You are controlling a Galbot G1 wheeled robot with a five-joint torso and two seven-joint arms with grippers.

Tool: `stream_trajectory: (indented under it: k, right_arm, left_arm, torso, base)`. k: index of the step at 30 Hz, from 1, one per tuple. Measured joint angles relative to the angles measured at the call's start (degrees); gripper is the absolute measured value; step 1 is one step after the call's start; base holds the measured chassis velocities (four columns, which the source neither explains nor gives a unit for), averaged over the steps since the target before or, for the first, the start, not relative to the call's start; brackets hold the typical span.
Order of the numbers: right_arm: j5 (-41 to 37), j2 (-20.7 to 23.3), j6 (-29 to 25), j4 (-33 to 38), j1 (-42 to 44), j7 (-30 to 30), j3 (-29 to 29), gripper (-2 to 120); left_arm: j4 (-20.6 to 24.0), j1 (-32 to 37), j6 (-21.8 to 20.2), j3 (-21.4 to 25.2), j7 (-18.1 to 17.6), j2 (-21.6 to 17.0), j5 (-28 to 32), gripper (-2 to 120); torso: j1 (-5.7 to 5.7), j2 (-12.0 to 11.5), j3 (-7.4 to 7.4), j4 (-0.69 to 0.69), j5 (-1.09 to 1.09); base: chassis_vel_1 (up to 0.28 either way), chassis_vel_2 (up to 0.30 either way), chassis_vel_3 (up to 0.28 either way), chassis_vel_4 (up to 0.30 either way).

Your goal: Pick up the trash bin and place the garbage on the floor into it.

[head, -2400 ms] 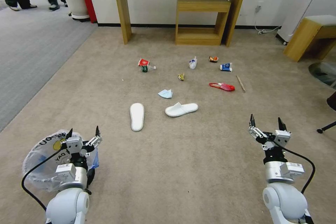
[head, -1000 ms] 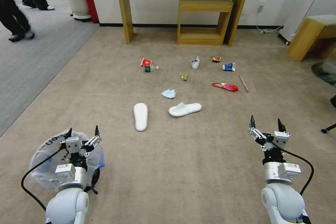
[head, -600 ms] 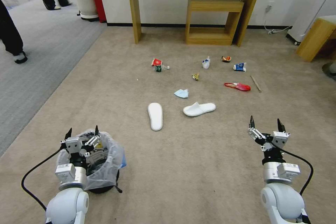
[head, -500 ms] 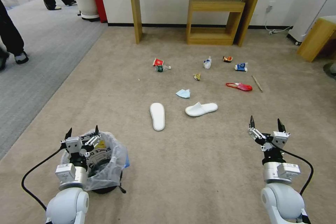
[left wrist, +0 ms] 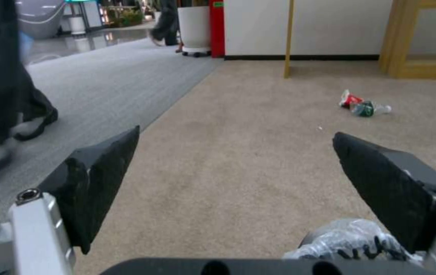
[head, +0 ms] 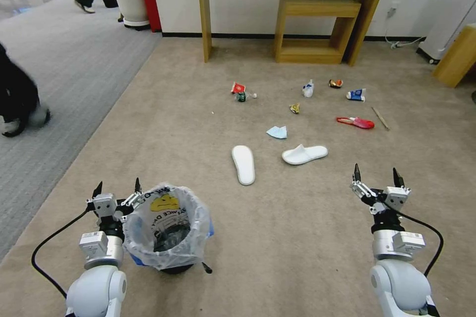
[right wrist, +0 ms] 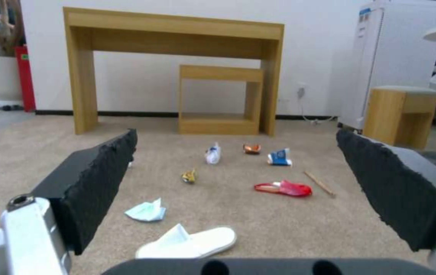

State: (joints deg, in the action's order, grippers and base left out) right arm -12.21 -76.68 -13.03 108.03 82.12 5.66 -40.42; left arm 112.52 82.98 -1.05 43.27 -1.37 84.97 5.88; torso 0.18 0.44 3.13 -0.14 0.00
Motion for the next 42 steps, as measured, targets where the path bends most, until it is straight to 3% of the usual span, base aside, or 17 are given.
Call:
stream_trajectory:
  k: [22,29,42]
  right_arm:
    - [-1.04,0.44,-0.60,-0.60,0.21,-0.10,0.15,100]
    - [-1.65,1.26,-0.56,0.23,1.47,0.21,-0.42,100]
    - [-2.19,2.02,0.88,2.05,3.04,1.25,-0.63,100]
  left_arm:
    - [-1.67,-0.45,1.27,-0.74,-0.87,-0.48,-0.52,100]
    - [1.01,1.52,-6.33,-3.25,-3.62,-2.56,2.64,100]
    - [4.34,2.69,-15.07,-6.66,-11.57,-9.81,12.52,100]
  torso:
    - [0.00,0.00,0.00,0.00,0.00]
    - [0.00,0.00,0.00,-0.01,0.00]
    - [0.00,0.00,0.00,0.00,0.00]
  base:
    - [0.000,0.000,0.000,0.000]
    - [0.000,0.000,0.000,0.000]
    - [0.000,0.000,0.000,0.000]
